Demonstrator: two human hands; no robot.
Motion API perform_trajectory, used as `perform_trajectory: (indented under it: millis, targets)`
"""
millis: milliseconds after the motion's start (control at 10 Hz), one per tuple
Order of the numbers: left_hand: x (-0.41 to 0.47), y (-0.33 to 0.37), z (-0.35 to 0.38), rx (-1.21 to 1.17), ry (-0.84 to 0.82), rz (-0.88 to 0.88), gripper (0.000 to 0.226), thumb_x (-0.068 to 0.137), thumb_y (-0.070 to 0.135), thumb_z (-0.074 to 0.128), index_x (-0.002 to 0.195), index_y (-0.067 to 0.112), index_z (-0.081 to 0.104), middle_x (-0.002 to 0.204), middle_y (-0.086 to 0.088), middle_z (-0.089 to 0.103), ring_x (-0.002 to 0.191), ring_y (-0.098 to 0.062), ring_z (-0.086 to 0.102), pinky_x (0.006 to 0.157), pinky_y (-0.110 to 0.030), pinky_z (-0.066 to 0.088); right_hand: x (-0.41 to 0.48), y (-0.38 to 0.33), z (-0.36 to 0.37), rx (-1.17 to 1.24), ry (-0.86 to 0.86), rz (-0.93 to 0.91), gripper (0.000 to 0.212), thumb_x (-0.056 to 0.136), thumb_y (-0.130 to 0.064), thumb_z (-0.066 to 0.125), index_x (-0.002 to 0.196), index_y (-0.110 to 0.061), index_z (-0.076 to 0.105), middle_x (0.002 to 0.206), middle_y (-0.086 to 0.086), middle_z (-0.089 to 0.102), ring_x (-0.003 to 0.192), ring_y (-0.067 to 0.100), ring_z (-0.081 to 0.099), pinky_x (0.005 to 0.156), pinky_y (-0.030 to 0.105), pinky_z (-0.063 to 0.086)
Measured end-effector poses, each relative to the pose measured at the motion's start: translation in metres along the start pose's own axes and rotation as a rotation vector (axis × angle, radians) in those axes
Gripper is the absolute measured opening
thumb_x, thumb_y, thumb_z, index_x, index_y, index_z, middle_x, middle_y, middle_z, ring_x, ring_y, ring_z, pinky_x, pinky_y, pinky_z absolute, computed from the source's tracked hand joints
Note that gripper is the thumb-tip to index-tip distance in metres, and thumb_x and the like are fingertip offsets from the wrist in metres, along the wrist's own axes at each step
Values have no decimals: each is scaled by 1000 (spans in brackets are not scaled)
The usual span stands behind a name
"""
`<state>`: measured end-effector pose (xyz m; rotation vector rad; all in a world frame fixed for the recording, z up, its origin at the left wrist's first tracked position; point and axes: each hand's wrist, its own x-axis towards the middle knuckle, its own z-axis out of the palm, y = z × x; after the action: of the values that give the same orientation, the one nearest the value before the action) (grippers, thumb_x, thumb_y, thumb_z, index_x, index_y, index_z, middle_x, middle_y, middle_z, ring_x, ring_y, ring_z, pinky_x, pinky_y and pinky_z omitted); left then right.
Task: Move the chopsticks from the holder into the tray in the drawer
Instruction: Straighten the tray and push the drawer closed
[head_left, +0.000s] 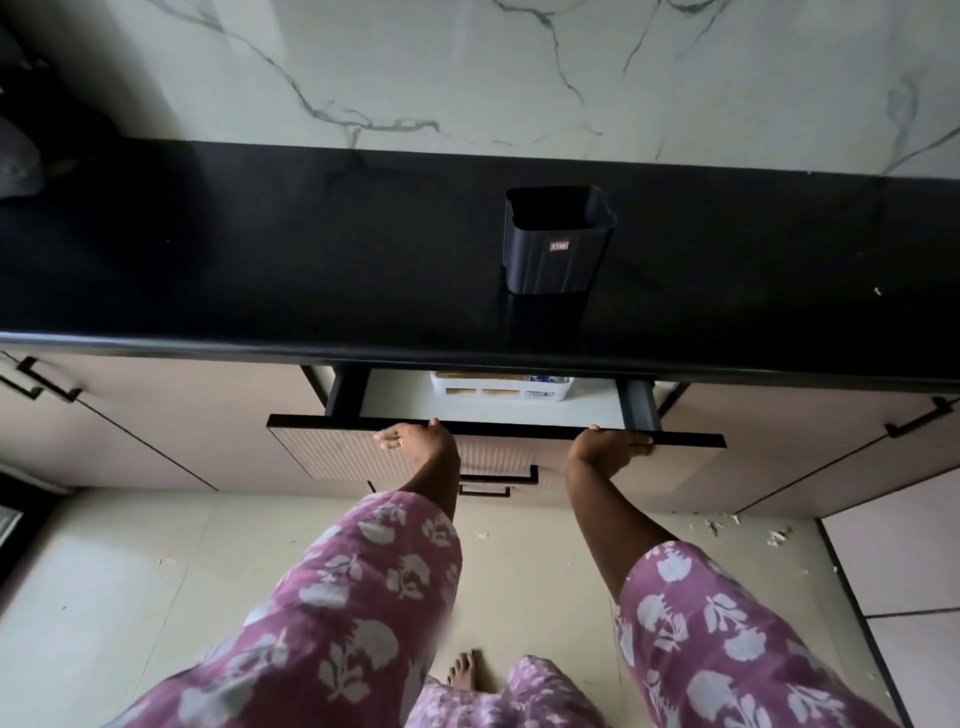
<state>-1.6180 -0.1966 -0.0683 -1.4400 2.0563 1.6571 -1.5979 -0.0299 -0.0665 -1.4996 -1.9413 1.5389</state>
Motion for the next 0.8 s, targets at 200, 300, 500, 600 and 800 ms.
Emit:
perform_trajectory:
  millis: [200, 300, 500, 600, 800]
  targets:
    - [8, 30, 19, -153, -10, 39, 68, 102, 21, 39, 149, -4, -3, 158, -21, 8, 132, -34, 43, 101, -31, 37, 23, -16, 13, -82, -24, -43, 74, 94, -7, 51, 146, 8, 2, 156, 25, 7, 131, 47, 36, 104, 46, 37]
    - [40, 27, 30, -31, -18, 38, 54, 102, 8, 31, 147, -8, 5, 153, -26, 23, 138, -35, 34, 104, -23, 30, 32, -27, 19, -51, -37, -44, 69, 91, -3, 51, 146, 8, 10, 154, 24, 16, 129, 48, 38, 103, 47, 38]
    - [37, 37, 35, -420, 54, 91, 58, 93, -20, 18, 148, -3, 19, 147, -21, 36, 135, -28, 40, 99, -8, 34, 39, -44, 23, 42, 64, -92, 64, 94, -2, 46, 147, 5, 10, 156, 24, 8, 141, 42, 22, 112, 43, 29]
    - [14, 64, 27, -302, 202, 261, 48, 97, -3, 33, 143, 13, 36, 141, -17, 43, 128, -29, 45, 105, -30, 35, 46, -60, 22, 25, 85, -302, 62, 95, -6, 44, 147, 4, 11, 157, 22, 4, 145, 38, 9, 118, 45, 22]
    - [2, 130, 47, -233, 209, 672, 47, 96, -1, 41, 142, 2, 36, 152, -18, 26, 139, -29, 28, 113, -26, 25, 70, -130, 28, -9, -14, -510, 64, 97, -18, 45, 148, 1, 10, 158, 17, 6, 148, 29, 5, 120, 36, 13]
